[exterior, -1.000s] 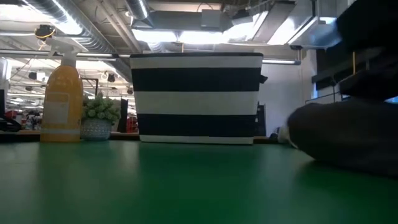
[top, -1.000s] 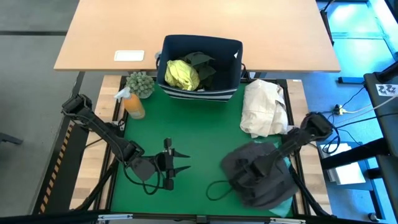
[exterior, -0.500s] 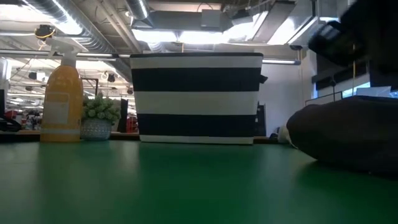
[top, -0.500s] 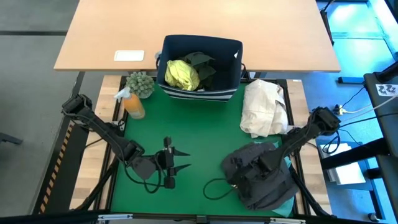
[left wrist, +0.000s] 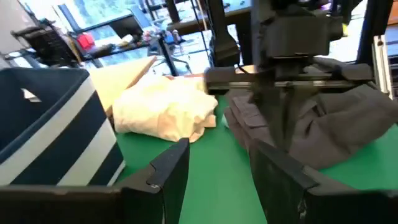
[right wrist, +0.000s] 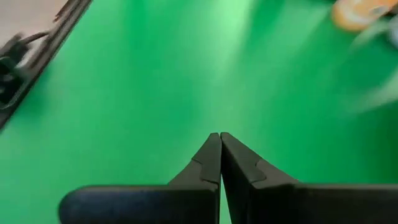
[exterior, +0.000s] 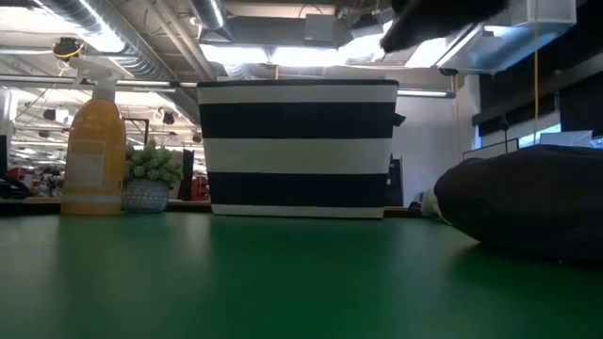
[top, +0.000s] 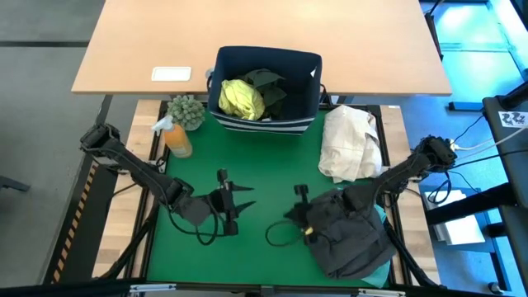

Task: Fold laundry
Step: Fold the green polo shirt

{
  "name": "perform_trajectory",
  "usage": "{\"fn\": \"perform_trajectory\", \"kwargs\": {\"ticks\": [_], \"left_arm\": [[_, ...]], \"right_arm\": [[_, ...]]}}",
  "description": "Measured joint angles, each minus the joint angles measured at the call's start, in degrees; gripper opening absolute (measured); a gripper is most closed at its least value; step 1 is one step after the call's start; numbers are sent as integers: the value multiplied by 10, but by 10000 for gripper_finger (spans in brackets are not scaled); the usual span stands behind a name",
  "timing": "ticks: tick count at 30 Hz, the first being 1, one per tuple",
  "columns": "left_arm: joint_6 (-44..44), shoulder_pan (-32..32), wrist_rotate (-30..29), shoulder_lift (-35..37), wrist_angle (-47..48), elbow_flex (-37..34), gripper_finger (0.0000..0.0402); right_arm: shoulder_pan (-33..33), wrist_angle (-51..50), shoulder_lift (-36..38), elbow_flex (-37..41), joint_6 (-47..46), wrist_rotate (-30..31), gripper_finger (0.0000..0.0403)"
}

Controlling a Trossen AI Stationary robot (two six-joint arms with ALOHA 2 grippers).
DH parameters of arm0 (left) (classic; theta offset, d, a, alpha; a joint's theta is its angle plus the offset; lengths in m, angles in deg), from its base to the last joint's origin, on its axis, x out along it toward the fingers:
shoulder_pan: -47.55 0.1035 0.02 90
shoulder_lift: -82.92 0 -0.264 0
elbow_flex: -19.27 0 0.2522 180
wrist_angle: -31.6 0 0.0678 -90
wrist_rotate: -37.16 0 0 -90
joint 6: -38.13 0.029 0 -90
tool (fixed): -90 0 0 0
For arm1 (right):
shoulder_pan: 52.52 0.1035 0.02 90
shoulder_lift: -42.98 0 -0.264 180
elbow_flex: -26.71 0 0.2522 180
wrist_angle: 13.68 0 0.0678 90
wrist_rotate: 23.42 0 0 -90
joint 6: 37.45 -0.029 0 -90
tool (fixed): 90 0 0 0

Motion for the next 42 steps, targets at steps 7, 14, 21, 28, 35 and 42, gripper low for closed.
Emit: {"fn": "perform_trajectory", "kwargs": {"ticks": [7, 14, 21, 28, 35, 42], "left_arm": [[36, 74, 168, 3, 4, -9, 162], [78, 144, 156, 3, 3, -33, 162], [121, 227, 189, 14, -3, -33, 162], [107, 261, 269, 19, 0, -33, 162], [99, 258, 240, 23, -2, -33, 162], [79, 229, 190, 38, -28, -33, 162]], "right_arm": [[-83, 87, 19, 45, 87, -88, 7], [-193, 124, 18, 90, 116, -188, 7], [-274, 151, 19, 89, 124, -228, 7], [-312, 192, 21, 89, 132, -241, 7], [-349, 244, 48, 88, 148, -214, 7], [-382, 318, 54, 88, 148, -189, 8]]}}
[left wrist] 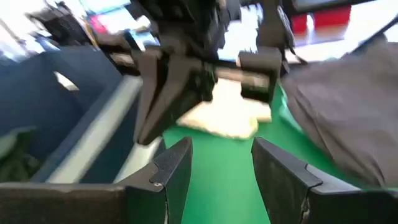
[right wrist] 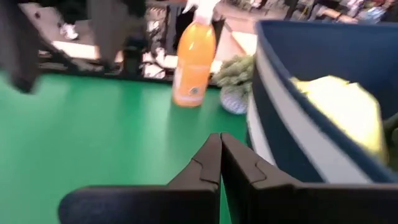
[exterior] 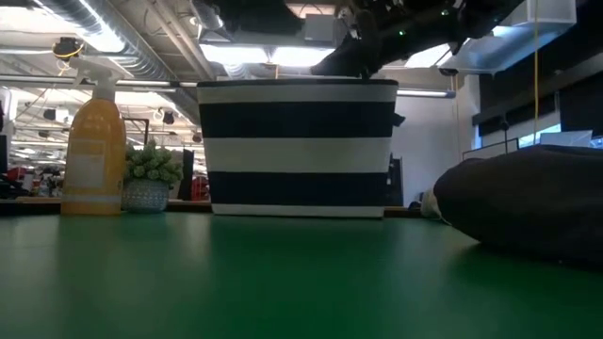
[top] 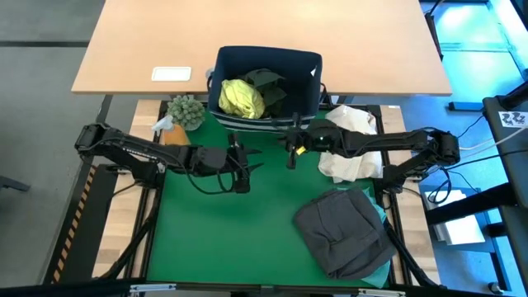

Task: Fold laundry
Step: Fold the green polo shirt

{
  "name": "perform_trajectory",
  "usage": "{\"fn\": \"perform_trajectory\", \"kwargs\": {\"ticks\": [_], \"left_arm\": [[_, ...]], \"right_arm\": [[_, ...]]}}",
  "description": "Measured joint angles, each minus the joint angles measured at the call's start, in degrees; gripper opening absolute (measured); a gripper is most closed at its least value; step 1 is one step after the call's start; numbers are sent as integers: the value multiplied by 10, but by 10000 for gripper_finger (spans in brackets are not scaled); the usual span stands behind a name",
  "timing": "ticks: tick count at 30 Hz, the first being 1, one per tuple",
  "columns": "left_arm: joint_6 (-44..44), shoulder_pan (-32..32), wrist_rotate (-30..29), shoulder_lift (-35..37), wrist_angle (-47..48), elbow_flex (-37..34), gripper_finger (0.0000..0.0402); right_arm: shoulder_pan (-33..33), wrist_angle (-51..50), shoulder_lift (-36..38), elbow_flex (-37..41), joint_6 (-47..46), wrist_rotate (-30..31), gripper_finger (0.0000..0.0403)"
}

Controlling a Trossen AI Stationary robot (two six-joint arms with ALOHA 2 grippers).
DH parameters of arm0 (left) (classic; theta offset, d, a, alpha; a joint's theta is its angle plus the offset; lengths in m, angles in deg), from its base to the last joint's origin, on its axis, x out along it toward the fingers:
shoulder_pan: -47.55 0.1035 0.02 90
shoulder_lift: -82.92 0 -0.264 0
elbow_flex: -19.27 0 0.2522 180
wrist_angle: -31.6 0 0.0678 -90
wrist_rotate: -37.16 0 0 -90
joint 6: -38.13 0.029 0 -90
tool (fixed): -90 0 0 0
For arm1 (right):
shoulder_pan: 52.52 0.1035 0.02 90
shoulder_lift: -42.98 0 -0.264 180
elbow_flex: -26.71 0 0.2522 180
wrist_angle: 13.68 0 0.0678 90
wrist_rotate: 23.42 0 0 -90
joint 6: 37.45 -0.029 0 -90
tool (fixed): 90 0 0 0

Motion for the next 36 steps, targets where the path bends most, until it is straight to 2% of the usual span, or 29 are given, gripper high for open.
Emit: {"fn": "perform_trajectory", "kwargs": {"ticks": [5, 11, 14, 21, 26, 31, 36], "left_arm": [[1, -8, -26, 1, -43, 0, 162], [1, -7, -26, 0, -40, 0, 162], [-3, -7, -26, 0, -38, 0, 162], [-15, -30, -27, 0, 4, 0, 162], [17, -40, -105, 0, 4, 0, 163], [17, -40, -173, 0, 19, 0, 163], [-17, -35, -174, 0, 15, 0, 163]], "right_arm": [[-35, 30, 0, -1, -12, 0, 8], [-88, -59, 0, -55, -13, 0, 27], [-109, -86, 0, -74, 12, 0, 63], [-147, -99, 0, -88, 43, 4, 178], [-170, -74, -8, -89, 43, 5, 231], [-190, -50, -36, -94, 40, 4, 235], [-191, -73, -76, -139, 26, 0, 224]]}}
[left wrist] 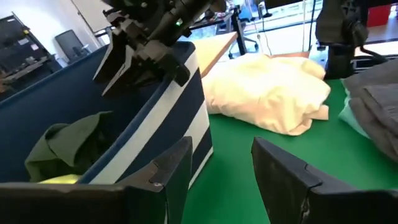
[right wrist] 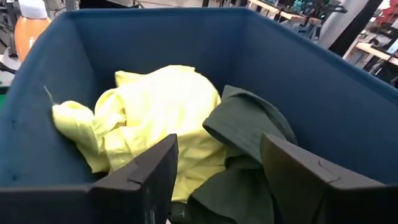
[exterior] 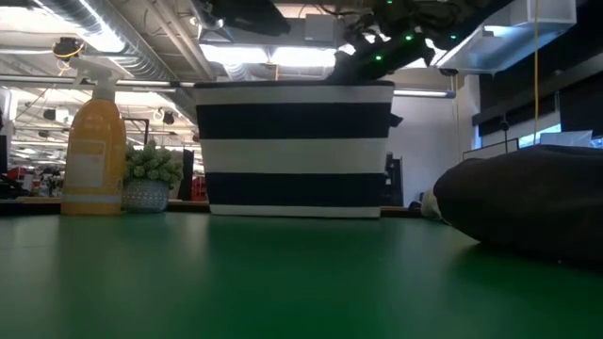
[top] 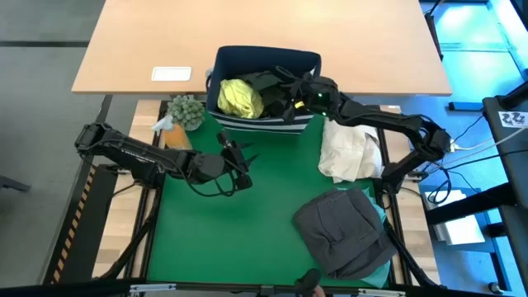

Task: Fold laundry
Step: Fold the green polo shirt

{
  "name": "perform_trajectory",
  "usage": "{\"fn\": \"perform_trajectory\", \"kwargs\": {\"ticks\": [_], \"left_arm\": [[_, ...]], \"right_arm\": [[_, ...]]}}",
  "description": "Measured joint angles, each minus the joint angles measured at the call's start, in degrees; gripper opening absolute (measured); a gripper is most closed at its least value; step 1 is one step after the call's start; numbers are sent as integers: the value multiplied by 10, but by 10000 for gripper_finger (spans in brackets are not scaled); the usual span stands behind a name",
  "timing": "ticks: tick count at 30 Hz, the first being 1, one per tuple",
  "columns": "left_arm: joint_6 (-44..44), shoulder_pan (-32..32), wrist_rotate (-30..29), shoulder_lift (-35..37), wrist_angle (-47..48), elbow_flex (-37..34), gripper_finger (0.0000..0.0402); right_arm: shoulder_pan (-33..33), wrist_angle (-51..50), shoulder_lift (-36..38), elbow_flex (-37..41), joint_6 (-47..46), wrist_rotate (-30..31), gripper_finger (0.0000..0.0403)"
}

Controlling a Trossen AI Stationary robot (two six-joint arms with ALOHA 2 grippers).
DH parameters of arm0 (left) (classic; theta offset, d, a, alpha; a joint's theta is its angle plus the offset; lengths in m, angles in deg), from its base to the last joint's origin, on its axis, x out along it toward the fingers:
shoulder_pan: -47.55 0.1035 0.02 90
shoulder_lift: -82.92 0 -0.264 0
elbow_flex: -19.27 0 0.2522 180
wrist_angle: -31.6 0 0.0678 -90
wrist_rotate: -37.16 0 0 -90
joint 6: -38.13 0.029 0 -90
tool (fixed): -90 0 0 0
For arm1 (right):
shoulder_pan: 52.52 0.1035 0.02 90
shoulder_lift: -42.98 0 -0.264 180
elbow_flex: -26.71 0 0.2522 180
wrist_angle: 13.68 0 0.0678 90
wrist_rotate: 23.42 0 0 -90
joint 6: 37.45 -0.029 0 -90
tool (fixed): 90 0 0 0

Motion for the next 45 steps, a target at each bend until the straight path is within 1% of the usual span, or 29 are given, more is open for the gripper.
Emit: {"fn": "perform_trajectory", "kwargs": {"ticks": [3, 5, 10, 13, 16, 18, 22, 27, 29, 35, 38, 42, 45], "left_arm": [[0, 9, -2, 0, 0, 0, 163], [-1, 14, -2, 0, -2, 0, 163], [-14, 23, 10, 0, 0, 0, 163], [-14, 26, 26, 0, 1, 0, 163], [-14, 26, 34, 0, 3, 0, 163], [-14, 26, 35, 0, 7, 0, 163], [-16, 25, 35, 0, 31, 0, 163], [-35, 24, 34, 0, 60, 0, 163], [-43, 24, 33, 0, 67, 0, 163], [-47, 22, 33, 0, 75, 0, 163], [-47, 22, 33, 0, 76, 0, 163], [-46, 22, 33, 0, 77, 0, 163], [-47, 22, 33, 0, 77, 0, 163]], "right_arm": [[0, -60, -32, -67, 4, 0, 223], [-1, -122, -57, -129, 4, 4, 224], [-9, -288, -135, -291, 7, 37, 224], [-18, -373, -184, -371, 8, 19, 224], [-29, -426, -220, -421, 8, -14, 224], [-37, -437, -235, -433, 3, -32, 224], [-44, -447, -252, -435, -14, -67, 224], [-36, -476, -256, -434, -15, -130, 223], [-32, -499, -252, -433, -12, -141, 223], [-14, -585, -230, -430, 21, -121, 223], [-6, -612, -216, -430, 28, -104, 223], [1, -610, -195, -430, 27, -102, 223], [1, -582, -180, -430, 26, -101, 223]]}}
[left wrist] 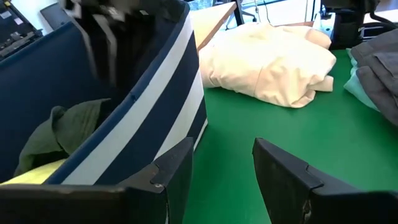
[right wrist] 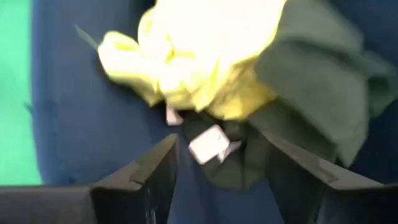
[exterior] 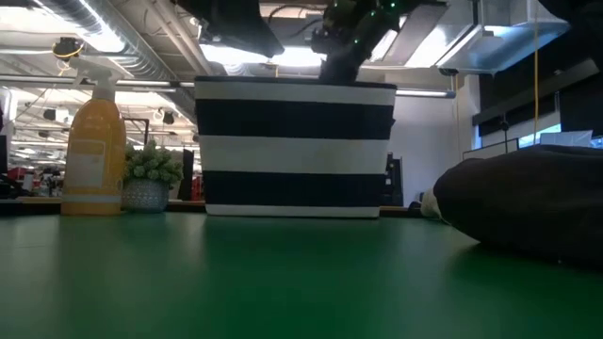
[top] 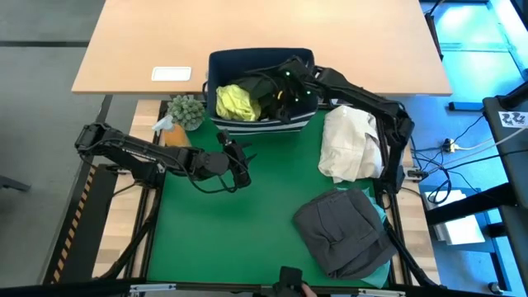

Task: Fold laundry
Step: Fold the green polo shirt

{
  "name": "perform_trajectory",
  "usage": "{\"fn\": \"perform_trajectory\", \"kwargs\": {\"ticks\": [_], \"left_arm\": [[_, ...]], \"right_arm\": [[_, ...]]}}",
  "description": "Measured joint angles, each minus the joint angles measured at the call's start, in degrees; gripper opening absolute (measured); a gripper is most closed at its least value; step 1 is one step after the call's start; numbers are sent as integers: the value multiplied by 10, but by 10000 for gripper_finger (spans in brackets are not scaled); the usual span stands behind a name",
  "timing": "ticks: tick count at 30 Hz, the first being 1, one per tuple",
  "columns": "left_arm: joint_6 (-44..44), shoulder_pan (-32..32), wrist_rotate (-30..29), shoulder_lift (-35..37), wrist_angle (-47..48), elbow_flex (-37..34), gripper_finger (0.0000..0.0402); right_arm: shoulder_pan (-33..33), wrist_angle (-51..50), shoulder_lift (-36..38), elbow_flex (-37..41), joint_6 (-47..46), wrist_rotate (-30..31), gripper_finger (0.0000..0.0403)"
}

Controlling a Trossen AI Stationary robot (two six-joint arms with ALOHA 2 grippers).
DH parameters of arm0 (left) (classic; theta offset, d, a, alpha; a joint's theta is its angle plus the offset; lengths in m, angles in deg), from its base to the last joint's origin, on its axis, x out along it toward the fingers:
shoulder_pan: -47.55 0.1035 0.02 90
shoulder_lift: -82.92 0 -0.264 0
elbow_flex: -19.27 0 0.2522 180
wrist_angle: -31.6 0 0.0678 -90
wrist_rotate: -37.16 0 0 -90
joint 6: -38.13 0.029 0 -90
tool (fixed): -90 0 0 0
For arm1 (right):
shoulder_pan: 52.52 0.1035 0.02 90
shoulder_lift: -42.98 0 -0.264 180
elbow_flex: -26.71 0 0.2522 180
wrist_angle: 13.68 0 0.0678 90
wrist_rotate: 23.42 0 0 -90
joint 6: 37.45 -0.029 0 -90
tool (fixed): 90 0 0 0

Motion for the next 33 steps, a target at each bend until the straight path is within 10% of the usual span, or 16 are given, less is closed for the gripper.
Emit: {"fn": "perform_trajectory", "kwargs": {"ticks": [12, 33], "left_arm": [[-10, 0, 0, 0, 0, 0, 163], [-14, 0, 0, 0, 0, 0, 163]], "right_arm": [[-2, 156, -5, -1, 5, 115, 223], [-36, 145, -131, -1, -18, 30, 223]]}}
